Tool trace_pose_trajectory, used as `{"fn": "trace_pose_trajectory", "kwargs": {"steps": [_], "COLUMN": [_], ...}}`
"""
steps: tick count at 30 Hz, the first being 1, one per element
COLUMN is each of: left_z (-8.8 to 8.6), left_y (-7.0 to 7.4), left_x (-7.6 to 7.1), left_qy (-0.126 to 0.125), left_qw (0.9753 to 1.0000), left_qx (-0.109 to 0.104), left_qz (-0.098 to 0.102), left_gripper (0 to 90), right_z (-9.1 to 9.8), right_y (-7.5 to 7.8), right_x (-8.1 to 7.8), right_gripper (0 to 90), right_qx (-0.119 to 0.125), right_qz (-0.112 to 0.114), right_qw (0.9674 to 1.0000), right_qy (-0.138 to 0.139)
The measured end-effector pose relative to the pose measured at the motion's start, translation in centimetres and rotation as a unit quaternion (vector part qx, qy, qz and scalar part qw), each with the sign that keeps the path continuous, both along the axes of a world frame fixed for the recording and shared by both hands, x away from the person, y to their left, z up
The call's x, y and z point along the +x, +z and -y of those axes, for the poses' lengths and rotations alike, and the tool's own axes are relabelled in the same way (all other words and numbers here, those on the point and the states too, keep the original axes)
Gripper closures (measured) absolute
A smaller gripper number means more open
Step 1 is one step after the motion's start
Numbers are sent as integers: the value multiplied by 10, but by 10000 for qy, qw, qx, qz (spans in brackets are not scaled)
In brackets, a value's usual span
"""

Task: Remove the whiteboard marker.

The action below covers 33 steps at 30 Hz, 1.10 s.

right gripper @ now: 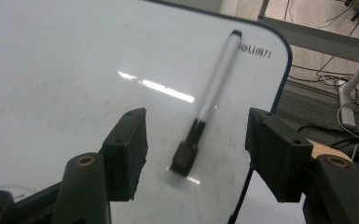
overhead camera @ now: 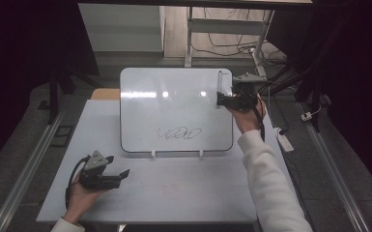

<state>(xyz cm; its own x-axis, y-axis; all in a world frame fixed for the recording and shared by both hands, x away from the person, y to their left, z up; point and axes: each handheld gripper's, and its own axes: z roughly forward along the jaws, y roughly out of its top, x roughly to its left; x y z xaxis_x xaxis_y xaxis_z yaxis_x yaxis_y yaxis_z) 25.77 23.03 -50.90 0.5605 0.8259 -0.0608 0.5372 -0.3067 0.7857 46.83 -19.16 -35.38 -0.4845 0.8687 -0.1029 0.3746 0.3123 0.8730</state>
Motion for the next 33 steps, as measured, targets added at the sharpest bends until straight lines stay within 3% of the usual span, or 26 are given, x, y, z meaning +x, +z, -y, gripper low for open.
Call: {"fn": "trace_pose_trajectory", "kwargs": {"steps": [12, 15, 26, 33], "left_z": [-3, -2, -3, -5], "left_y": [-3, -3, -3, -3], "left_x": [-3, -4, -4, -5], "left_qy": [36, 28, 47, 60], "left_qw": [10000, 10000, 10000, 10000], "left_qx": [-8, 16, 47, 47], "left_qz": [-10, 13, 29, 46], "left_gripper": [203, 203, 203, 203], "right_z": [-26, -30, -39, -41], "right_y": [3, -1, -13, -17], "right_x": [34, 40, 49, 51], "right_gripper": [524, 556, 712, 785], "right_qx": [-225, -345, -433, -211], "right_qz": [63, 96, 205, 143], "right_qw": [9988, 9979, 9957, 9964], "right_qy": [-421, -543, -795, -814]}}
